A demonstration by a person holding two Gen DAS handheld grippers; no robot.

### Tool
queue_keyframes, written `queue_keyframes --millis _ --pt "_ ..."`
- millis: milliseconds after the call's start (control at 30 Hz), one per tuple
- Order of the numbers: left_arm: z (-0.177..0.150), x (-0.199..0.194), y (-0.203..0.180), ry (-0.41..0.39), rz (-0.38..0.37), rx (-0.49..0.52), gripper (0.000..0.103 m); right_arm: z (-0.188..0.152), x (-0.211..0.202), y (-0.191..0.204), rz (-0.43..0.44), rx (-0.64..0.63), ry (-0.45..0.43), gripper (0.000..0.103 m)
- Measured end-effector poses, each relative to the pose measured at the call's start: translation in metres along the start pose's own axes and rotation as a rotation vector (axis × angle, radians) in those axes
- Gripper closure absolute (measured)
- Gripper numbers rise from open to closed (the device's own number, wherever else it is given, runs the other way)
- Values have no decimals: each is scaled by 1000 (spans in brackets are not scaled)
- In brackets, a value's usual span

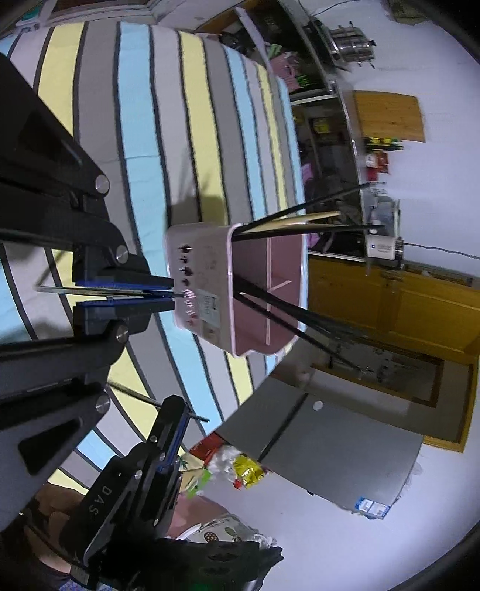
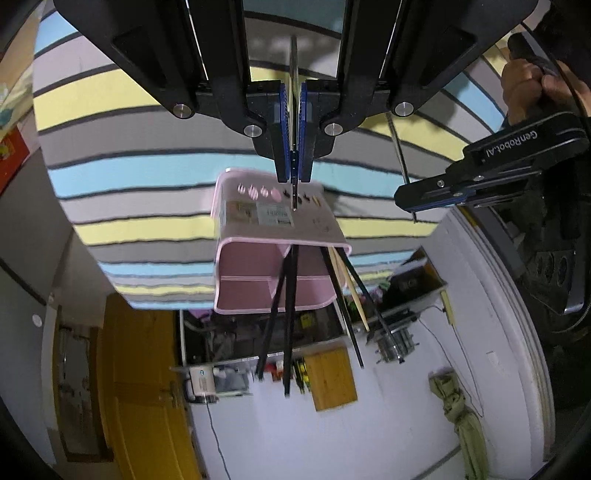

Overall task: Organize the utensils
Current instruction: 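Lift both metal chopsticks and carry them above the pink basket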

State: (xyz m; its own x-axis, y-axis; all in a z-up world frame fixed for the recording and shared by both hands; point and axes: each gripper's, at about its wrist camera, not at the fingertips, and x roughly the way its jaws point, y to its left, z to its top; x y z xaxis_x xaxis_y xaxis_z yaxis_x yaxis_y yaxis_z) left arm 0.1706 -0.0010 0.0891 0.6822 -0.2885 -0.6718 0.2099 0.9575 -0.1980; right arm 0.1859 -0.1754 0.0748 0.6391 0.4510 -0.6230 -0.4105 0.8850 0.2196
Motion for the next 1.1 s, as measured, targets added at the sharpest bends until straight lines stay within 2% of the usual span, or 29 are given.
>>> queue_keyframes --millis 400,633,833,1100 --pt "-12 -14 1 -6 -1 -14 98 -13 -16 -3 -11 4 -5 99" --pt "-12 -18 5 47 -17 -40 98 -13 -21 -3 -5 18 -6 99" --pt "0 -14 11 56 -37 -74 98 4 -18 4 8 5 -44 99" --pt "38 -24 21 -26 -29 -103 98 43 -20 12 14 -7 -130 99"
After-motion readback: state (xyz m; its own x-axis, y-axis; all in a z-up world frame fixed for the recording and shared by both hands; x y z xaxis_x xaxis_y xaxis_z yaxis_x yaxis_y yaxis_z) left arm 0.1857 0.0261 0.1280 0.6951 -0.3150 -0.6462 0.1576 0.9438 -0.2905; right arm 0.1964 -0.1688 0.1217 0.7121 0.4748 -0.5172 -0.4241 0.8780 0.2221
